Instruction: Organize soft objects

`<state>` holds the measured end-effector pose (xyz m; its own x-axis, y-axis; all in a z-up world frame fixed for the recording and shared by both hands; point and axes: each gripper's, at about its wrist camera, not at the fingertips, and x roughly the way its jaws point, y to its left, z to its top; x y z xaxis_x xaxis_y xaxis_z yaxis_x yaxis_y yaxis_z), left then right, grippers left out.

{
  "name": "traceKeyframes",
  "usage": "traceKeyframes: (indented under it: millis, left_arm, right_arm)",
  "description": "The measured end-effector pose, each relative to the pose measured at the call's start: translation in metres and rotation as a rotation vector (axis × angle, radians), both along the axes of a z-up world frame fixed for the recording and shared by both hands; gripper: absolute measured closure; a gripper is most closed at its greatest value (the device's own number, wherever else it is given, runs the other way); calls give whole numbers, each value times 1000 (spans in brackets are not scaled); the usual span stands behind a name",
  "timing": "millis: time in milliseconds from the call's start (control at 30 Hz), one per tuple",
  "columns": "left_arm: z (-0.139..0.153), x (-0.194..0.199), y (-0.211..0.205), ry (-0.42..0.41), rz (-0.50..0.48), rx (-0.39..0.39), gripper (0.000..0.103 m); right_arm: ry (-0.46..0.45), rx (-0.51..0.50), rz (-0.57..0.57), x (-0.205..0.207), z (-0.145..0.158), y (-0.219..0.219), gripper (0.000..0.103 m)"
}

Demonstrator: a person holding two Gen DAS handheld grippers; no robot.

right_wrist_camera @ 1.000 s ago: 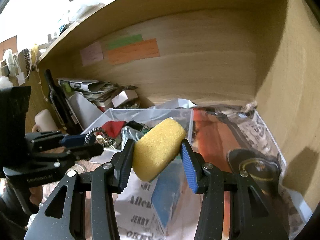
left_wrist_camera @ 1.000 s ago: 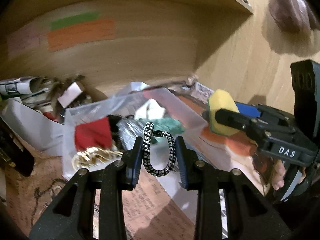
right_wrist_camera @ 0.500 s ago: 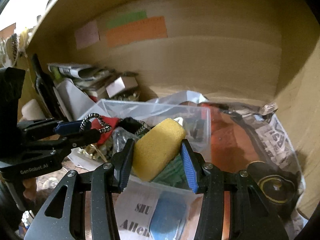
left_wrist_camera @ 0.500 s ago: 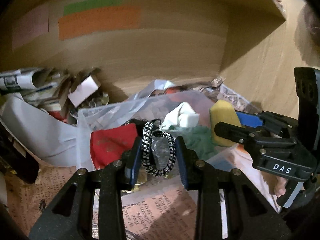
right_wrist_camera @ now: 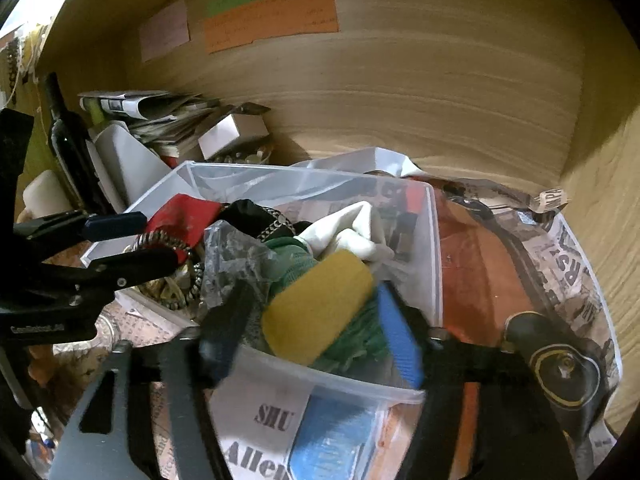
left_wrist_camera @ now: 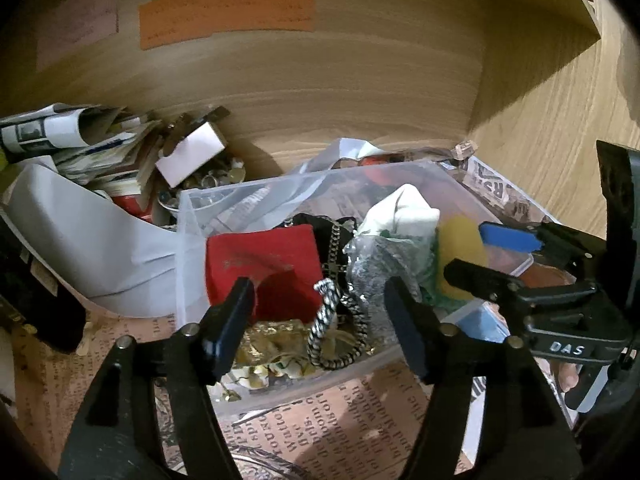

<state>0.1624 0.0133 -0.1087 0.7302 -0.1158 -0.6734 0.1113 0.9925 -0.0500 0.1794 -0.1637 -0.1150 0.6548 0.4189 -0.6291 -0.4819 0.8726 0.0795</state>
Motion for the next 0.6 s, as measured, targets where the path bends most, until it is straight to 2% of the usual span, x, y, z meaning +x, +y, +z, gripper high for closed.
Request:
traceKeyframes:
  millis: [200,600]
  left_arm:
    - [16,-12,2,-46,13,-12,36]
    - [81,-71,0,-293,66,-7,35]
  right_arm:
    - [-34,23,-5,-9,13,-3,33]
    - [-235,149,-7,-65,82,-24,31]
